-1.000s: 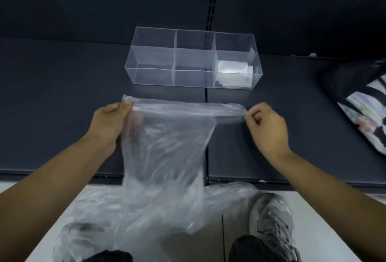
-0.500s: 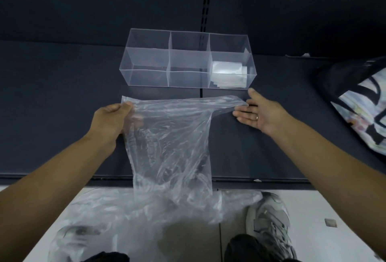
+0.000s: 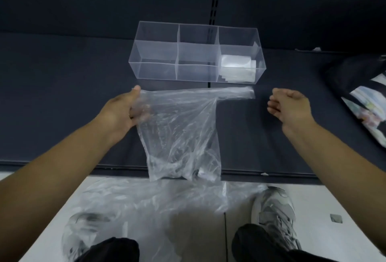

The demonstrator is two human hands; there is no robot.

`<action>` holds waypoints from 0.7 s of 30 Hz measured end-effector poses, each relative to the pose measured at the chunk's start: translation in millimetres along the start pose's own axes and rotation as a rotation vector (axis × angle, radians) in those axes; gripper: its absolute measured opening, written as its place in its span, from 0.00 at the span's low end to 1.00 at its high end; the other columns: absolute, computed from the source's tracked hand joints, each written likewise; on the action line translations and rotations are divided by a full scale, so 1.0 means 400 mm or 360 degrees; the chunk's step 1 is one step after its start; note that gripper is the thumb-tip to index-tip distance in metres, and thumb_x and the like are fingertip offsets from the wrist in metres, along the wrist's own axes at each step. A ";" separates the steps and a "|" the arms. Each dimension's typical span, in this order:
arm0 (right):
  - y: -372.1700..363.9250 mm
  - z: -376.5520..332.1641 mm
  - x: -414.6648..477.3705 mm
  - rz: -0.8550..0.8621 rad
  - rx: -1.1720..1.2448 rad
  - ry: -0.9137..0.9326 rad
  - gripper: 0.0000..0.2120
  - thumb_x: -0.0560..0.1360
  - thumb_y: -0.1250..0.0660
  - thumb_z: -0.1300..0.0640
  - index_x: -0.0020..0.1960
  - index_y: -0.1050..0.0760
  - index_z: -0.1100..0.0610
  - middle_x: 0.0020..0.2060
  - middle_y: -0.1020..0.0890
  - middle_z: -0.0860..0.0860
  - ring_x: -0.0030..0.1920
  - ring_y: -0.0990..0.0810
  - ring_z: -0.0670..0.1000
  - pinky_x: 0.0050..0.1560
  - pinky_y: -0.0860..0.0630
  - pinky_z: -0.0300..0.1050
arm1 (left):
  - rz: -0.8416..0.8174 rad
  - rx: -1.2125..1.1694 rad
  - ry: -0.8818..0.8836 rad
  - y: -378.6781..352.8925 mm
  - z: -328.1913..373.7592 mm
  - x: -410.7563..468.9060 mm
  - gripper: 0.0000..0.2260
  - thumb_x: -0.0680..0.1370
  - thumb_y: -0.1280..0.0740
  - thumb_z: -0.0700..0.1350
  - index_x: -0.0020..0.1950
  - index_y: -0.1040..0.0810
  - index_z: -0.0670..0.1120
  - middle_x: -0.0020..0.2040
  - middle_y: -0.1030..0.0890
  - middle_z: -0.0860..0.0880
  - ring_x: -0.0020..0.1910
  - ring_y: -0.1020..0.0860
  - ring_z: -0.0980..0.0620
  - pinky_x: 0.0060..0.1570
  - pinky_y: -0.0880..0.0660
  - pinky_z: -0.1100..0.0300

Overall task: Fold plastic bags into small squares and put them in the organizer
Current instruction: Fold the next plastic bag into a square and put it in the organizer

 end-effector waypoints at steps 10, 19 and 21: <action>-0.019 0.107 -0.390 -0.1370 -0.1089 0.0448 0.19 0.64 0.25 0.41 0.51 0.26 0.44 0.46 0.29 0.41 0.45 0.26 0.42 0.45 0.28 0.33 | 0.0082 0.0328 0.0391 0.066 -0.196 -0.286 0.18 0.74 0.33 0.55 0.48 0.20 0.38 0.41 0.15 0.41 0.38 0.16 0.45 0.36 0.18 0.57; -0.027 0.151 -0.350 -0.0761 -0.0891 0.0584 0.07 0.71 0.26 0.54 0.42 0.23 0.57 0.35 0.19 0.56 0.36 0.22 0.55 0.37 0.24 0.47 | -0.0180 -0.0065 0.0831 0.014 -0.236 -0.270 0.21 0.63 0.26 0.53 0.47 0.16 0.39 0.45 0.15 0.41 0.42 0.15 0.47 0.30 0.21 0.63; -0.005 0.159 -0.332 -0.0655 -0.0874 0.0601 0.08 0.72 0.28 0.54 0.40 0.24 0.56 0.33 0.21 0.56 0.33 0.23 0.54 0.34 0.25 0.46 | -0.0141 -0.0098 0.0744 0.016 -0.239 -0.265 0.15 0.62 0.25 0.52 0.41 0.15 0.41 0.44 0.15 0.41 0.40 0.15 0.47 0.29 0.22 0.64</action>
Point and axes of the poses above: each hand's wrist, its own x-axis towards the middle knuckle, its own y-axis out of the back of the hand, z = x × y, the point moved 1 cm from there along x, towards the middle knuckle
